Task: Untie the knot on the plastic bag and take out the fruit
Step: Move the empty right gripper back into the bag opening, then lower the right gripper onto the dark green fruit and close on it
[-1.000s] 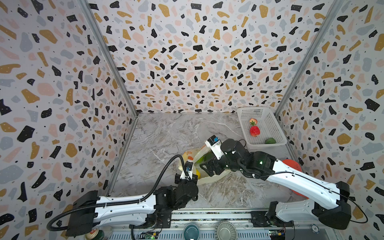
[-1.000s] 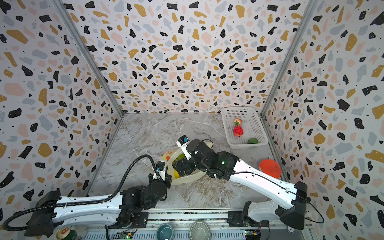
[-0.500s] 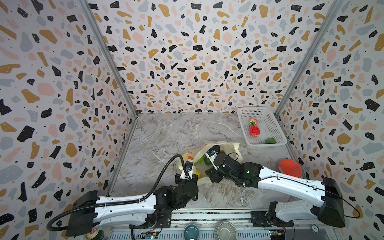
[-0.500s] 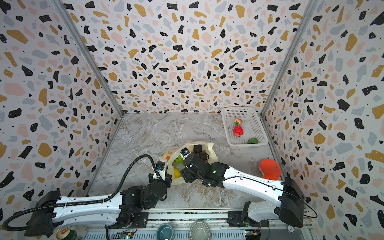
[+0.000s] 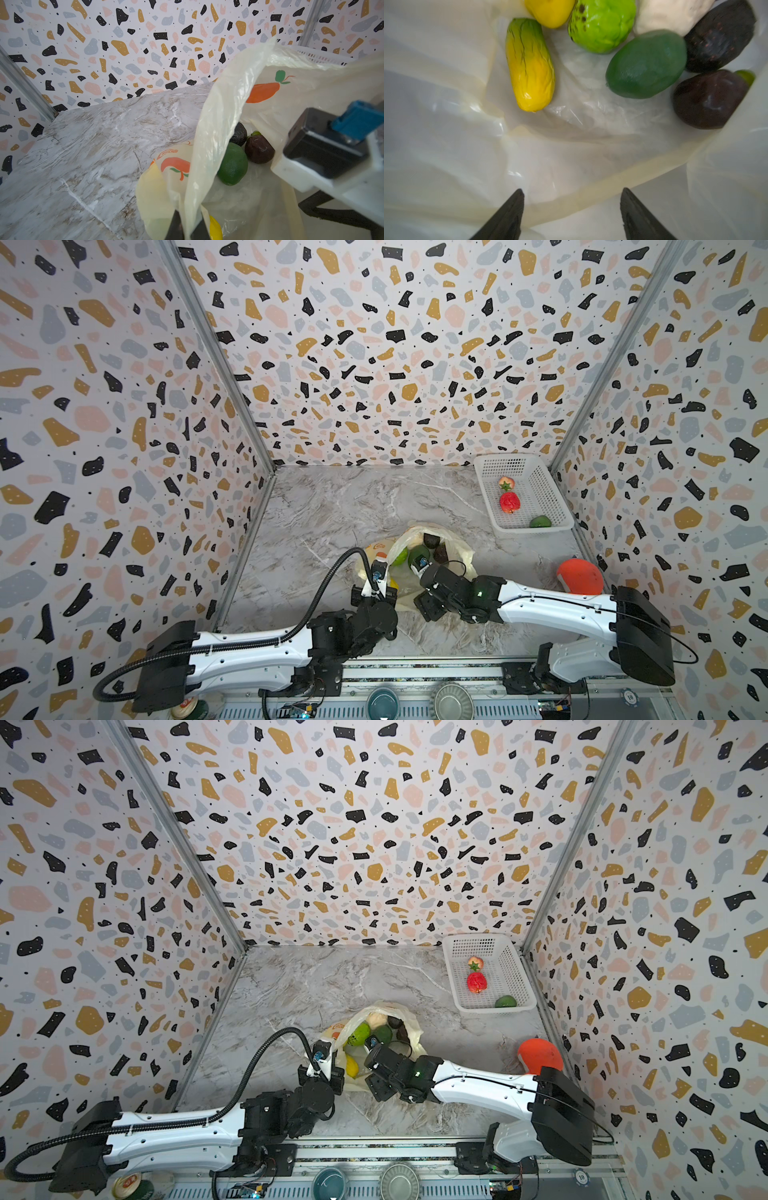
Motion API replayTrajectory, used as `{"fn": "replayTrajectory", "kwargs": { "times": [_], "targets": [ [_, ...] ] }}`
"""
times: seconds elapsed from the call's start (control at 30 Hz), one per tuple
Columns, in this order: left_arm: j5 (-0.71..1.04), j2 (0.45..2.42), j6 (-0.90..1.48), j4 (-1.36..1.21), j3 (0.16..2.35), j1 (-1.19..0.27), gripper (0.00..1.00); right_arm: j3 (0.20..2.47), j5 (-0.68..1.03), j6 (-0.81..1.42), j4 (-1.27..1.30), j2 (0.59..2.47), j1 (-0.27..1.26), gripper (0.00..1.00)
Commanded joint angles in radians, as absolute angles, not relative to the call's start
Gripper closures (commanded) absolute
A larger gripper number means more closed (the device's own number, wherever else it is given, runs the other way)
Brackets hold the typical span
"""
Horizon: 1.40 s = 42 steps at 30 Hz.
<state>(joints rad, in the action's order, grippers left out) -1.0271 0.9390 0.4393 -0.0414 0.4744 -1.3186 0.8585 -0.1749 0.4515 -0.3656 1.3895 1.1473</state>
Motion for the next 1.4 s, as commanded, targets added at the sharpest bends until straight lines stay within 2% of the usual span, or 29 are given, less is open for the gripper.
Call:
{"fn": "replayTrajectory", "kwargs": {
  "times": [0.0,0.27,0.5,0.8,1.37],
  "targets": [
    [-1.025,0.939,0.442,-0.071,0.488,-1.316,1.00,0.856,-0.139,0.468,-0.370,1.399,1.146,0.25],
    [-0.994,0.931,0.486,-0.057,0.428,-1.318,1.00,0.928,-0.049,0.457,-0.320,1.479,1.036,0.22],
    [-0.971,0.955,0.446,-0.119,0.433,-1.318,1.00,0.968,0.020,0.523,-0.192,1.583,0.943,0.14],
    [-0.938,0.982,0.425,-0.143,0.453,-1.318,1.00,0.949,-0.072,0.699,-0.057,1.633,0.900,0.00],
    [-0.928,1.005,0.425,-0.155,0.456,-1.318,1.00,0.935,-0.110,0.812,0.084,1.733,0.836,0.04]
  ]
}}
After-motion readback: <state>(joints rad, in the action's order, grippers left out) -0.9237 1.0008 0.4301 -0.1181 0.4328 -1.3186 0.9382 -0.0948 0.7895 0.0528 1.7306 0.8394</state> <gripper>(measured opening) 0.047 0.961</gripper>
